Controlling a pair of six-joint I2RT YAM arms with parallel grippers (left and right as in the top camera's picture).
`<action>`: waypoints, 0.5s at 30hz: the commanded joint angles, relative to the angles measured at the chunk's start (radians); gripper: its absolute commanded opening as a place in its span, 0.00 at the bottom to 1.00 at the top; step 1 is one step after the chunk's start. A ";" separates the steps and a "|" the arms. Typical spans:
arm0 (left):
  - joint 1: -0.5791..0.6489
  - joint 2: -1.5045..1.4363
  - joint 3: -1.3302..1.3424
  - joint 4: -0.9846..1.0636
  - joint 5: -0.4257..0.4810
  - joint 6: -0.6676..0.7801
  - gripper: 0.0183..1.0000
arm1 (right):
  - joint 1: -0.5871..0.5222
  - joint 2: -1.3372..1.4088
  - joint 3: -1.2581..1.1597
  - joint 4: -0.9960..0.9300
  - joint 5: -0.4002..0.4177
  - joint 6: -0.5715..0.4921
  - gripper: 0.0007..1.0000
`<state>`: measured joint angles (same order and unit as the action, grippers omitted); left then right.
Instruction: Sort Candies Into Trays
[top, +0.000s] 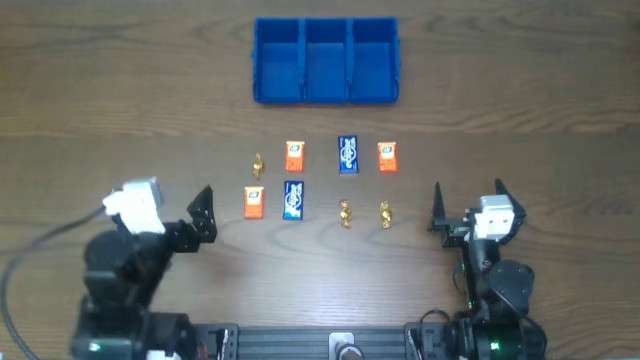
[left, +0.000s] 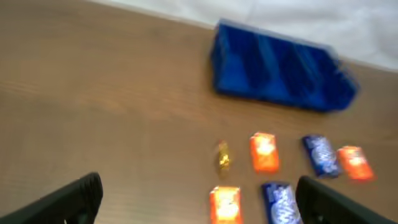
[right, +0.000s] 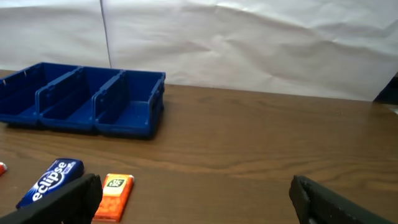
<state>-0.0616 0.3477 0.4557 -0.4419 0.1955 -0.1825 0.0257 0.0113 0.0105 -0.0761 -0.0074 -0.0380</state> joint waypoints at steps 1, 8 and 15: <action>-0.127 0.467 0.338 -0.237 0.056 -0.001 1.00 | 0.006 -0.008 -0.003 -0.007 0.005 -0.013 1.00; -0.333 1.004 0.377 -0.198 -0.081 -0.163 1.00 | 0.006 -0.008 -0.003 -0.007 0.005 -0.013 1.00; -0.352 1.251 0.377 -0.122 -0.111 -0.200 1.00 | 0.006 -0.008 -0.003 -0.007 0.005 -0.012 1.00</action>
<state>-0.4107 1.5566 0.8246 -0.5812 0.1192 -0.3645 0.0257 0.0101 0.0101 -0.0772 -0.0044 -0.0380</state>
